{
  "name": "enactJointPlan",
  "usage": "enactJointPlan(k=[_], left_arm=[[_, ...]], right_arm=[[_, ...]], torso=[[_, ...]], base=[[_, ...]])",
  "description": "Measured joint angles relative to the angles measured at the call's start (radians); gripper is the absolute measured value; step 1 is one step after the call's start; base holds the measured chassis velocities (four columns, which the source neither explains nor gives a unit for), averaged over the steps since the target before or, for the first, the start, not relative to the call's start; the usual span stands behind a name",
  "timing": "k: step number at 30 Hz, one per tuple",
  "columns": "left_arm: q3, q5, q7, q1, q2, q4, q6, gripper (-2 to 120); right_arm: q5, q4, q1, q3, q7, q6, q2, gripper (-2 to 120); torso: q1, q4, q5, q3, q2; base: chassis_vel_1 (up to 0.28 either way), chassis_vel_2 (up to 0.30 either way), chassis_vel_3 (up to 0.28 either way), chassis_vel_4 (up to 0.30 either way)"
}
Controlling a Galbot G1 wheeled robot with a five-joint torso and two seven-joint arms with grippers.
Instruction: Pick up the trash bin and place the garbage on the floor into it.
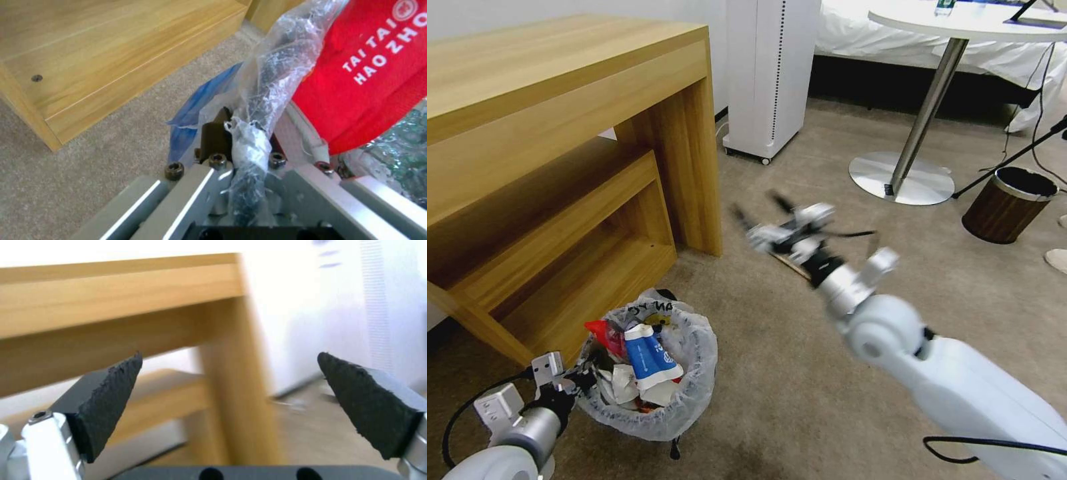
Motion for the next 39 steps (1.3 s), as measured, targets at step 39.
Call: enactJointPlan(k=[39], left_arm=[[0.005, 0.023, 0.018, 0.058, 0.004, -0.043, -0.009, 1]], right_arm=[[-0.366, -0.077, -0.395, 0.462, 0.167, -0.027, 0.24, 100]], torso=[[0.0, 0.0001, -0.0003, 0.0, 0.0]], base=[[-0.014, -0.016, -0.014, -0.015]])
